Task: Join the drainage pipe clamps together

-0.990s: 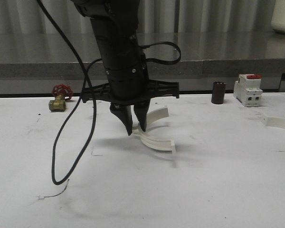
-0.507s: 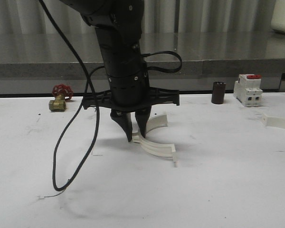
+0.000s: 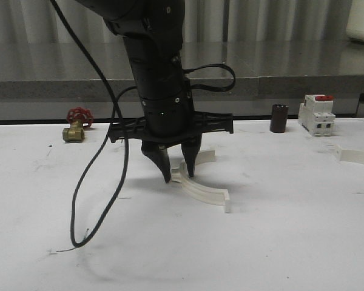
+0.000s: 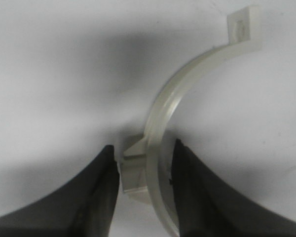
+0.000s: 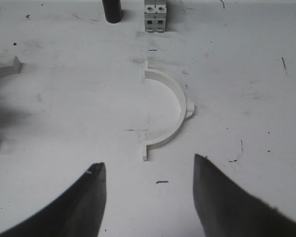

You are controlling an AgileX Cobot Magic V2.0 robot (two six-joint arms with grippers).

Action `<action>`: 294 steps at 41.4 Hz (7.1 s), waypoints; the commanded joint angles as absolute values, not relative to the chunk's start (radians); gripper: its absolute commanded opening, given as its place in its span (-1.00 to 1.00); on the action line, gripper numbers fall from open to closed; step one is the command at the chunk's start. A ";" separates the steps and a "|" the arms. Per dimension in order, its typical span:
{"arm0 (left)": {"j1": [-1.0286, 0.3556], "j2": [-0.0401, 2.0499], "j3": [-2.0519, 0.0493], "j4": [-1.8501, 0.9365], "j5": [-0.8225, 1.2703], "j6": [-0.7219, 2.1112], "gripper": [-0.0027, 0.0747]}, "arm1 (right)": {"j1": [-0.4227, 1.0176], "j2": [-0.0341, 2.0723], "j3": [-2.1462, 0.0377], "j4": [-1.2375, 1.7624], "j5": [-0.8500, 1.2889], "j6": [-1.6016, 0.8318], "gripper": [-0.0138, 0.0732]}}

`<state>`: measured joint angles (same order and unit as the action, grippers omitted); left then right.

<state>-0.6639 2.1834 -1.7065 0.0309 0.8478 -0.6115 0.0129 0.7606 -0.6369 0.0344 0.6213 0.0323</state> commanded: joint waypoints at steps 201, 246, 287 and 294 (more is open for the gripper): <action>-0.507 0.517 -0.612 -0.014 0.579 0.032 -0.25 | 0.101 1.821 -1.396 0.093 0.962 0.126 -0.25; -0.507 0.517 -0.612 -0.014 0.579 0.032 -0.25 | 0.334 1.925 -1.440 0.020 0.854 0.425 -0.25; -0.507 0.517 -0.612 -0.014 0.579 0.032 -0.25 | 0.356 1.971 -1.471 0.014 0.861 0.450 -0.25; -0.507 0.517 -0.612 -0.014 0.579 0.032 -0.25 | 0.359 1.979 -1.473 0.014 0.854 0.450 -0.25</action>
<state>-0.5083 0.5137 -0.5843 -0.0068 0.6602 0.0332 0.3541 2.0282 -1.4406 0.0236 0.8719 0.4498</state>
